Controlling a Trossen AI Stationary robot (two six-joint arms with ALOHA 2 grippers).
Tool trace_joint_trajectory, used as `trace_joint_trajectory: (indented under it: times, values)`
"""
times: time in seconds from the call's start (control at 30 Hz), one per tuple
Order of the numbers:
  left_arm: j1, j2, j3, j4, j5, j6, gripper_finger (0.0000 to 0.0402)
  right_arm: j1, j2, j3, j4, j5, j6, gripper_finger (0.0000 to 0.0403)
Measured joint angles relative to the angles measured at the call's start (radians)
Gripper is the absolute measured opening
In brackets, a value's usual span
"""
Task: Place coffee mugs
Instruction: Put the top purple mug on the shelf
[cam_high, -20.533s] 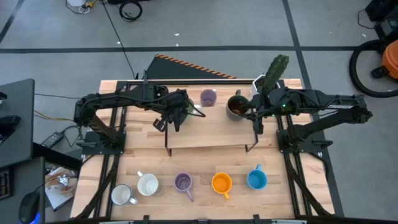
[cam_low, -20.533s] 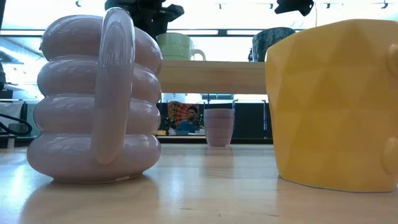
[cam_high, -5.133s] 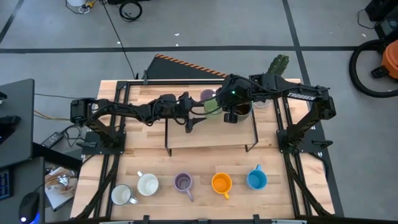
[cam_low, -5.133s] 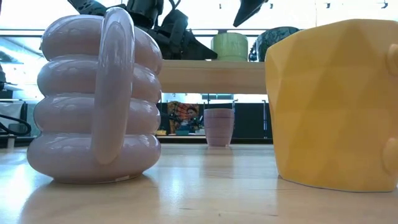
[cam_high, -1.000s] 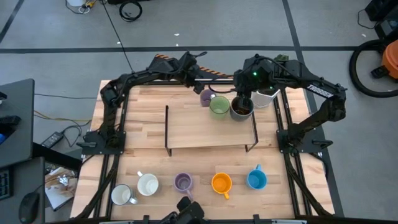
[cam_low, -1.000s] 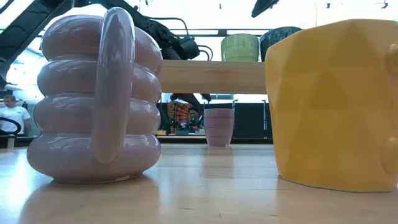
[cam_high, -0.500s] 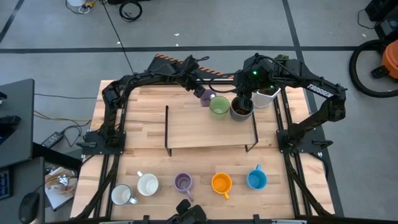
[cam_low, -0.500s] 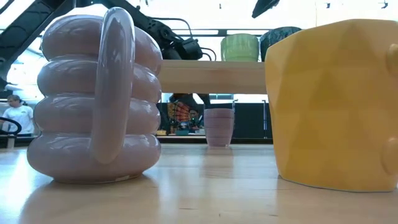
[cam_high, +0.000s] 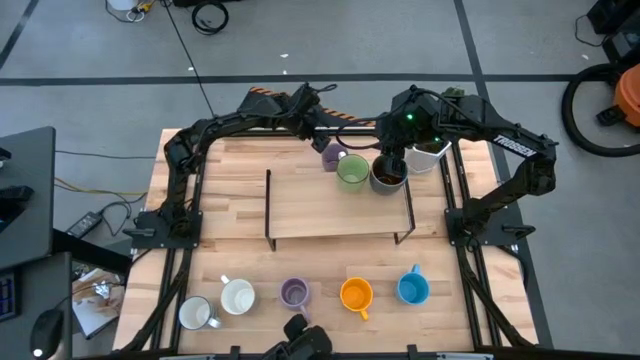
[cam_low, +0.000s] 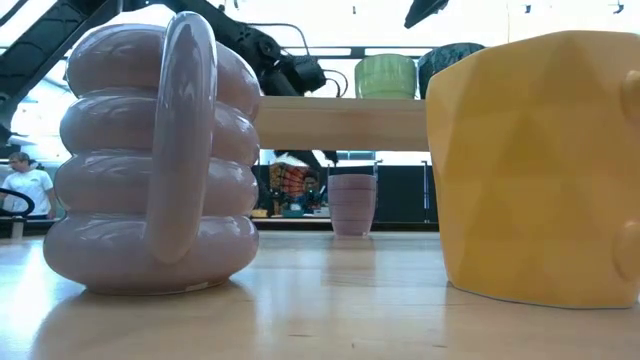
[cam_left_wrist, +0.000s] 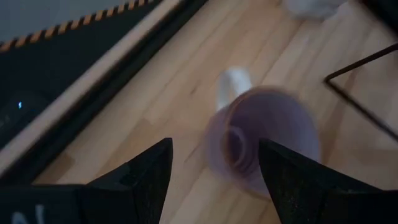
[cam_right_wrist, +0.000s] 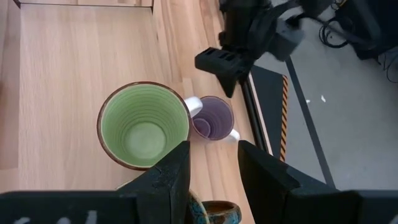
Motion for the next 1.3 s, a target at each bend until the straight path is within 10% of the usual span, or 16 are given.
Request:
trace_joint_trajectory:
  times: [0.5,1.3]
  values:
    - [0.009,0.182,0.264,-0.273,0.008,0.037,0.0242,0.0,0.0,0.0,0.013,0.0,0.002,0.014]
    - [-0.013,0.226,0.272,-0.343,-0.01,0.048,0.0242,0.0,0.0,0.0,0.006,0.001,-0.014,0.014]
